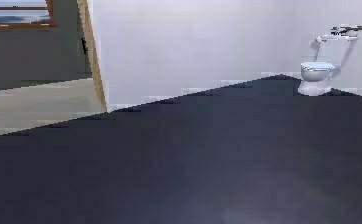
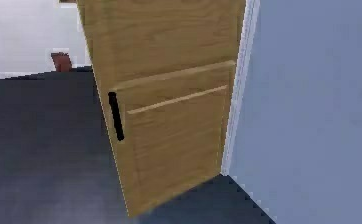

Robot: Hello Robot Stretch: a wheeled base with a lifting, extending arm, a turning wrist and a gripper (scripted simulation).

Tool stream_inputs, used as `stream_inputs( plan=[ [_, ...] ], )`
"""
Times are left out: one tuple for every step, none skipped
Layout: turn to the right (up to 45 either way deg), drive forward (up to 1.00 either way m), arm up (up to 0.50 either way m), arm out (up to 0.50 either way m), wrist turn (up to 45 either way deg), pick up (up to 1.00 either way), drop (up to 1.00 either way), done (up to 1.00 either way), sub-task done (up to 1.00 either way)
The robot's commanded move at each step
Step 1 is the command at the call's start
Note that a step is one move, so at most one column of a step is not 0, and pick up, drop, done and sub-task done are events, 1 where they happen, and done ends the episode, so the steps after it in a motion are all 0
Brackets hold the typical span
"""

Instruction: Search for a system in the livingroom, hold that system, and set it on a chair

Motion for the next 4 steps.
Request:
stream_inputs(
  plan=[
    [-30.0, 0.00, 0.00, 0.00, 0.0, 0.00, 0.00, 0.00, 0.00],
    [-3.0, 0.00, 0.00, 0.00, 0.0, 0.00, 0.00, 0.00, 0.00],
    [0.0, 1.00, 0.00, 0.00, 0.0, 0.00, 0.00, 0.00, 0.00],
    [0.0, 1.00, 0.00, 0.00, 0.0, 0.00, 0.00, 0.00, 0.00]
  ],
)
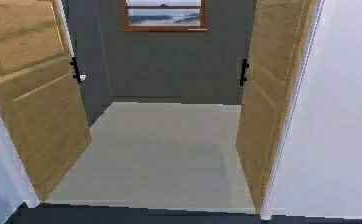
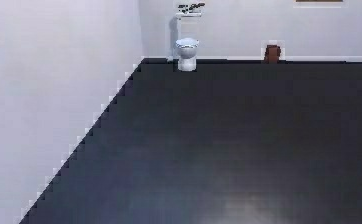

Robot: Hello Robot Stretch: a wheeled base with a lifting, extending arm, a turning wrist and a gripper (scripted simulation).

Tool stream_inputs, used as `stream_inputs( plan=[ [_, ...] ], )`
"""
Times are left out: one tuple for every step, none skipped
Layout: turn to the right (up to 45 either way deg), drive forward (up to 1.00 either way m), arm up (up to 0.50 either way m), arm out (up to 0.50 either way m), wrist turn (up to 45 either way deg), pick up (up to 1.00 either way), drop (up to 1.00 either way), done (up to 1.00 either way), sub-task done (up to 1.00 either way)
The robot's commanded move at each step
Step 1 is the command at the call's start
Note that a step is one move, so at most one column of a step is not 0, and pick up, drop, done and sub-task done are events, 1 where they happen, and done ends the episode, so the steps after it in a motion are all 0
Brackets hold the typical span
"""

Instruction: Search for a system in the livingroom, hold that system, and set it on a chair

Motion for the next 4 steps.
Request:
stream_inputs(
  plan=[
    [0.0, 0.85, 0.00, 0.00, 0.0, 0.00, 0.00, 0.00, 0.00],
    [3.0, 0.00, 0.00, 0.00, 0.0, 0.00, 0.00, 0.00, 0.00],
    [0.0, 1.00, 0.00, 0.00, 0.0, 0.00, 0.00, 0.00, 0.00],
    [0.0, 0.80, 0.00, 0.00, 0.0, 0.00, 0.00, 0.00, 0.00]
  ],
)
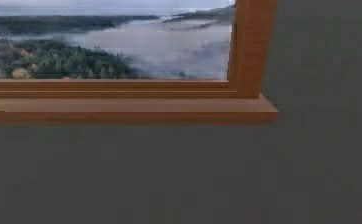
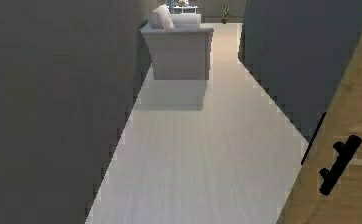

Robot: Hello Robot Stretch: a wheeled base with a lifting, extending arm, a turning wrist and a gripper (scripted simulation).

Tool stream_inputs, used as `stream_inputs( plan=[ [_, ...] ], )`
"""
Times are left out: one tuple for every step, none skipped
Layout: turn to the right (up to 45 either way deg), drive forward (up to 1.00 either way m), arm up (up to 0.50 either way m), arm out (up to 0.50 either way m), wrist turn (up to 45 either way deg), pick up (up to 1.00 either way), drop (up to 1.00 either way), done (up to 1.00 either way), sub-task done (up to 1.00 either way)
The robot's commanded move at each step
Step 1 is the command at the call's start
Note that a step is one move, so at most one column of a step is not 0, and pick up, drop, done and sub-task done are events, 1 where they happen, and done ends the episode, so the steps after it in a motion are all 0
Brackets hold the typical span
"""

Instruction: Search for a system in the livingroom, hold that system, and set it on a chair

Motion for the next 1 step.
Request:
stream_inputs(
  plan=[
    [45.0, 0.00, 0.00, 0.00, 0.0, 0.00, 0.00, 0.00, 0.00]
  ],
)
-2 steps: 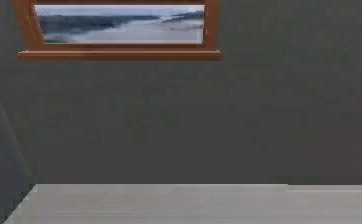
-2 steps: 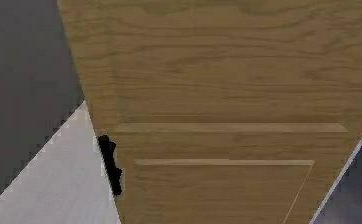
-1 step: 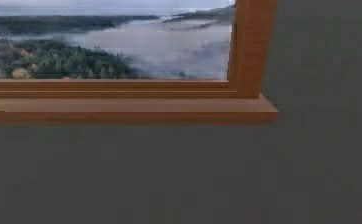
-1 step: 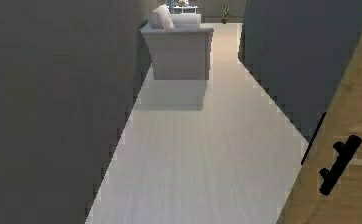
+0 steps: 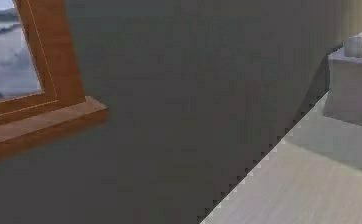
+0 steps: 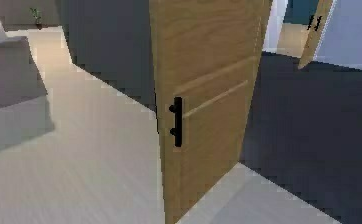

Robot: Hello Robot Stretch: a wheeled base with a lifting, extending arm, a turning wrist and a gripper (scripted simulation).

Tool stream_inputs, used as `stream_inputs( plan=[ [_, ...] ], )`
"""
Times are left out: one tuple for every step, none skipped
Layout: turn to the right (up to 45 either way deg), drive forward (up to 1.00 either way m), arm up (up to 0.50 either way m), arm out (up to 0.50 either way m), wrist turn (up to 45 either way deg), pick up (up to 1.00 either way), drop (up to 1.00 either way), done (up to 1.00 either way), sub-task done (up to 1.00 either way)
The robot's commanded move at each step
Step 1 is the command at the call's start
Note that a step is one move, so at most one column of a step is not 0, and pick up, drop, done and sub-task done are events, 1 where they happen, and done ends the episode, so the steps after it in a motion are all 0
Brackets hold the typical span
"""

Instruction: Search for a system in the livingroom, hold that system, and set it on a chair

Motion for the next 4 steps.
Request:
stream_inputs(
  plan=[
    [45.0, 0.00, 0.00, 0.00, 0.0, 0.00, 0.00, 0.00, 0.00],
    [12.0, 0.00, 0.00, 0.00, 0.0, 0.00, 0.00, 0.00, 0.00],
    [0.0, 0.35, 0.00, 0.00, 0.0, 0.00, 0.00, 0.00, 0.00],
    [-6.0, 0.00, 0.00, 0.00, 0.0, 0.00, 0.00, 0.00, 0.00]
  ],
)
